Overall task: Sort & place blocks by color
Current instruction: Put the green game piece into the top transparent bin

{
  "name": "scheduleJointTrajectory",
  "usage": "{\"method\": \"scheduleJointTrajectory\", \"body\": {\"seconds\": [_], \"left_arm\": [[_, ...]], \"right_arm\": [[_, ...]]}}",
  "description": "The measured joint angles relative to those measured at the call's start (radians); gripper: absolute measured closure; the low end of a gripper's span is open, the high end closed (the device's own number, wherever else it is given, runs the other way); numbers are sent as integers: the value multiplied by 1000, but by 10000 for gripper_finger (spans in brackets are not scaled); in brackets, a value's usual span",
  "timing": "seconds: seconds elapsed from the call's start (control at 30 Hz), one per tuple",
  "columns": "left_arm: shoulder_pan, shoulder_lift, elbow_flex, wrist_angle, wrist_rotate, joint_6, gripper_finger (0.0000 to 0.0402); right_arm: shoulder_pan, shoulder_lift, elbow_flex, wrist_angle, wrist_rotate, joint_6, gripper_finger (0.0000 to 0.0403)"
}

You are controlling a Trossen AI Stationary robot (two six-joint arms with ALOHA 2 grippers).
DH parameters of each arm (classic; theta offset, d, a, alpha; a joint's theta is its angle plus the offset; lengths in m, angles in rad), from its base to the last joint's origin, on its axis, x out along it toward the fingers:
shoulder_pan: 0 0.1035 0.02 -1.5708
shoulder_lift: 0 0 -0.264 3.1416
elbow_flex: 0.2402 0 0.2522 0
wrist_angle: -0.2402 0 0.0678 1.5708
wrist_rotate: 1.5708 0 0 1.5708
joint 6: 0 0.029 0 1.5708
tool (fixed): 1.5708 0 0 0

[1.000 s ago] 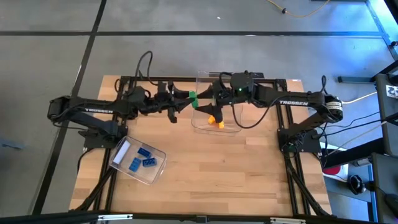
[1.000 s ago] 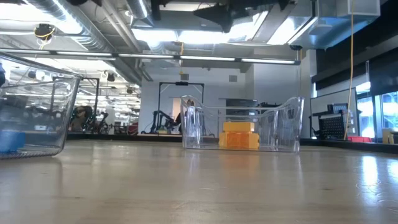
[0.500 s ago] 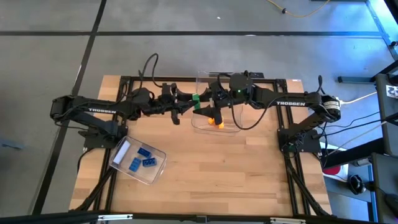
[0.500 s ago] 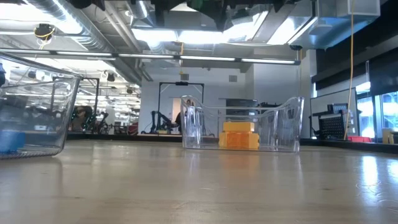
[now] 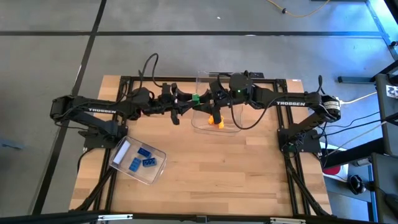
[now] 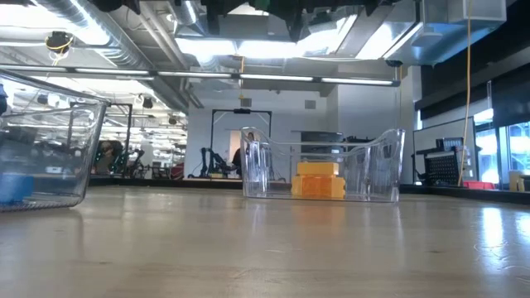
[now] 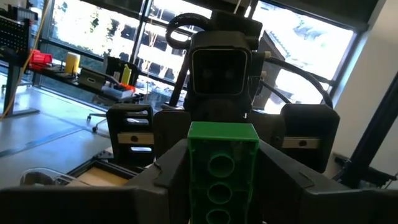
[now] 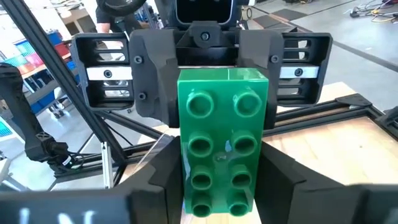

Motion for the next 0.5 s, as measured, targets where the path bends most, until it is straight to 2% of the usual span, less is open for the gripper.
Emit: {"method": "scheduleJointTrajectory", "body": {"seconds": [0.17,0.27,0.4,0.5], "left_arm": [[37,-18,0,-26,30,-46,196],[76,-66,0,-122,102,-72,168],[116,-143,0,-282,182,-79,155],[135,-213,0,-390,200,-53,157]], "right_arm": [[-25,-35,0,-81,-15,-37,265],[-58,-89,1,-208,-15,-85,265],[-103,-166,2,-408,-8,-157,265],[-129,-221,2,-533,11,-205,265]]}}
